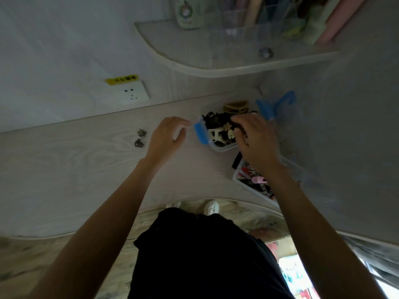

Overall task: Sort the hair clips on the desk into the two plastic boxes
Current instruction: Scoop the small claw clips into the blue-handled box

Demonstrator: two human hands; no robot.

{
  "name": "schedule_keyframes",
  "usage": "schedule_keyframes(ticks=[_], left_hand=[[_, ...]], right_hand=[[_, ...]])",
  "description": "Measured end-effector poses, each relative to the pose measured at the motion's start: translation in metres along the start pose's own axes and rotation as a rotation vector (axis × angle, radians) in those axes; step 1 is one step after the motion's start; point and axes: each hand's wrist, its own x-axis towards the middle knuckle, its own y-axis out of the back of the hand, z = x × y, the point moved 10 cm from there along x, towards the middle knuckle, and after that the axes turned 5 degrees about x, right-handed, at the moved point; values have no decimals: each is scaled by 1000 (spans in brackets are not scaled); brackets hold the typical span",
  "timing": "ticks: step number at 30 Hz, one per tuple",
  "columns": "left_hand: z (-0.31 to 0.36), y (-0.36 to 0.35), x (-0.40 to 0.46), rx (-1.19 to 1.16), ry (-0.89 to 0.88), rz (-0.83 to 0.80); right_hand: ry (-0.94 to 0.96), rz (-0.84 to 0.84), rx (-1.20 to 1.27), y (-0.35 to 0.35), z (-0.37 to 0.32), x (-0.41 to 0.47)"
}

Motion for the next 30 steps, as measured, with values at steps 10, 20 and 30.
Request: schedule_keyframes(ticks=[10, 20, 30], left_hand=[[-187, 8, -66, 126, 619, -252], [-177, -10, -49, 58, 437, -281], [-8, 19, 27, -411, 21, -147]], right_hand=[[-43, -563, 97, -234, -121, 23], [-191, -420, 64, -247, -94, 30], [-486, 367, 156, -21, -32, -10]])
